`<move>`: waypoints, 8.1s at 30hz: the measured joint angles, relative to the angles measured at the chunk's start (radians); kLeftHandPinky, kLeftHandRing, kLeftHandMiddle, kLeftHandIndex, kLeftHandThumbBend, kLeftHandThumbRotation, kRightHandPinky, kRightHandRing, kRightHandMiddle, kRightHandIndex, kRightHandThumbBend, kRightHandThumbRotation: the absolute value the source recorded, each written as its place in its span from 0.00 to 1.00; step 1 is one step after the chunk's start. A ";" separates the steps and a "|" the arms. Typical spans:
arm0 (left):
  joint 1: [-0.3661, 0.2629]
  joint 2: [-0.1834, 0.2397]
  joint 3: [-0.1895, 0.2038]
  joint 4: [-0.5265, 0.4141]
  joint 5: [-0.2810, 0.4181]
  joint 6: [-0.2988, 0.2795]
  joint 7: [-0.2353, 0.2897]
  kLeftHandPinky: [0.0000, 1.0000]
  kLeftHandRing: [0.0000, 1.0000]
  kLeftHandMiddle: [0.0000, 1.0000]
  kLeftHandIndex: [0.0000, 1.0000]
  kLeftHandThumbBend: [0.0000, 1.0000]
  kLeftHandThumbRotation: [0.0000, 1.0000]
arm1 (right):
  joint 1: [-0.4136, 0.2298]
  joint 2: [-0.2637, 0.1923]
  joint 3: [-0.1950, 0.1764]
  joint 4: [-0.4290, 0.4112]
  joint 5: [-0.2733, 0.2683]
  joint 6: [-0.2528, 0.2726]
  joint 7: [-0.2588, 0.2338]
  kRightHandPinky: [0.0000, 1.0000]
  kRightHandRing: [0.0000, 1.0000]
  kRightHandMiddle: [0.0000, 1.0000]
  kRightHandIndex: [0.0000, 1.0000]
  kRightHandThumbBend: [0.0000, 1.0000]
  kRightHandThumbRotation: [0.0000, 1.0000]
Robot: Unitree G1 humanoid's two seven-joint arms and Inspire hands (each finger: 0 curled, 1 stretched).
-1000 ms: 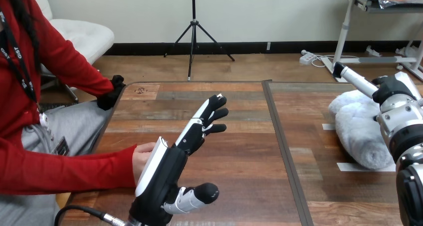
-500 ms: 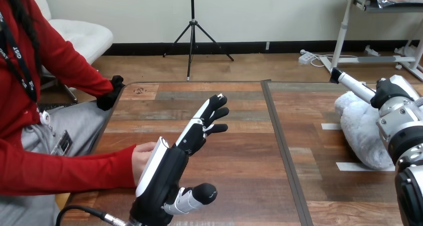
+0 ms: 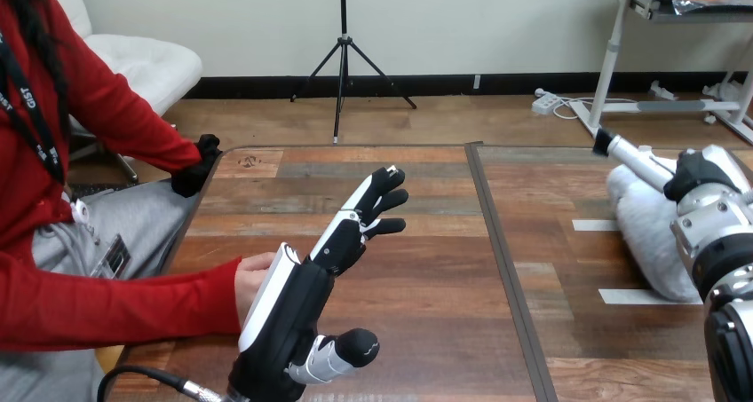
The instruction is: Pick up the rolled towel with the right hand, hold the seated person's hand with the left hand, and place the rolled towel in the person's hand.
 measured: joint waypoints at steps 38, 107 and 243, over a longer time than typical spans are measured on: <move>0.001 -0.014 -0.016 0.000 -0.041 0.031 -0.056 0.84 0.92 0.95 0.96 1.00 0.87 | 0.004 -0.002 -0.017 0.001 0.019 -0.022 -0.029 0.61 0.98 0.96 0.96 1.00 0.78; 0.022 0.001 0.011 -0.031 -0.033 0.007 -0.046 0.83 0.90 0.93 0.92 1.00 0.91 | 0.115 -0.030 -0.038 0.002 0.033 -0.142 -0.081 0.17 0.26 0.35 0.62 0.77 0.00; 0.043 0.032 0.042 -0.085 -0.030 0.023 -0.051 0.86 0.90 0.92 0.92 1.00 0.85 | 0.416 0.127 -0.270 -0.306 0.498 -0.988 0.552 0.02 0.06 0.08 0.07 0.49 0.00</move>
